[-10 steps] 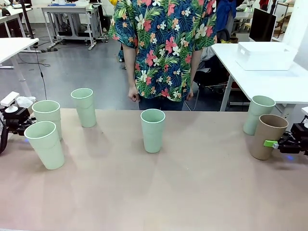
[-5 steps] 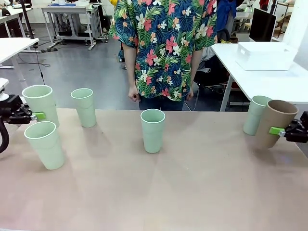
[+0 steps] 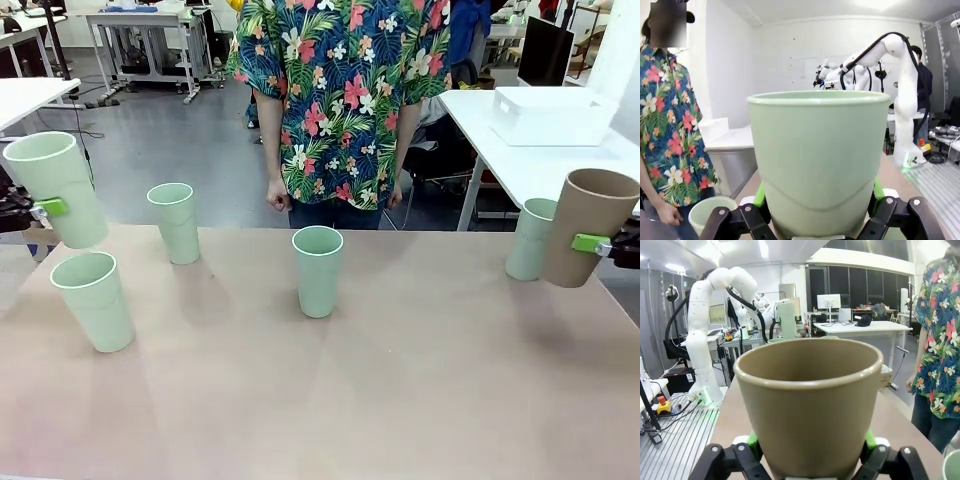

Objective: Stack the cups and store them in the basket.
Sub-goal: Pick up two Reusable plastic cups , one in each hand.

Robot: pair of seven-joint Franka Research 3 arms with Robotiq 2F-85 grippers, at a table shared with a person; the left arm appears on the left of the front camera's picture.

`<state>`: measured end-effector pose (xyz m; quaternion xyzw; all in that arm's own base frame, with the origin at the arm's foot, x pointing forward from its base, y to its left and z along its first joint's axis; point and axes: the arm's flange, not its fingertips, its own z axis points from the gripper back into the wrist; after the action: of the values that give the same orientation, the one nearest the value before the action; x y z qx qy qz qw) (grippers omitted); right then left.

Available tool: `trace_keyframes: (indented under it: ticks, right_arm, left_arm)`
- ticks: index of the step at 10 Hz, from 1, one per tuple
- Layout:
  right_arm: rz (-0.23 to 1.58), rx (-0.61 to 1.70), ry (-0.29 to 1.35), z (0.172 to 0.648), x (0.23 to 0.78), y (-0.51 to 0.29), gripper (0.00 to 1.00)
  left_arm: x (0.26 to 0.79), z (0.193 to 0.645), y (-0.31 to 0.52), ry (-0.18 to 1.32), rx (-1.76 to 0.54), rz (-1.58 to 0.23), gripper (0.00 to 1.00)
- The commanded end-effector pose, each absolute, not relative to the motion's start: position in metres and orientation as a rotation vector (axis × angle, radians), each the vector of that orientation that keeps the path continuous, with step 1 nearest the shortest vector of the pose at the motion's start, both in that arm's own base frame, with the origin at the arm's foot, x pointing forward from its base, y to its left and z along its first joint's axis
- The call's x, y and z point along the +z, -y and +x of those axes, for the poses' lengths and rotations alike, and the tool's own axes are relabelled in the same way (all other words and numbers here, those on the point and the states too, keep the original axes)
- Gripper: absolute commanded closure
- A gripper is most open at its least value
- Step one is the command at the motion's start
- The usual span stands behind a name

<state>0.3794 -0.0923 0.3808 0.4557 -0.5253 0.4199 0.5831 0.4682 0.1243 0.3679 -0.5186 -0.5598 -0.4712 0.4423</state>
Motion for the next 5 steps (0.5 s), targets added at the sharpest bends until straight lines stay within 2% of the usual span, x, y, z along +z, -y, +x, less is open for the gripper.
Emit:
trace_keyframes:
  ticks: [1,5]
  right_arm:
    - [1.013,0.949,1.205,0.374,0.412,0.058,0.14]
    - [1.005,0.935,1.157,0.382,0.423,0.023,0.14]
  left_arm:
    - [0.397,0.435,-0.094,1.413,-1.094,-1.288,0.14]
    - [0.418,0.409,-0.031,1.427,-1.095,-1.219,0.14]
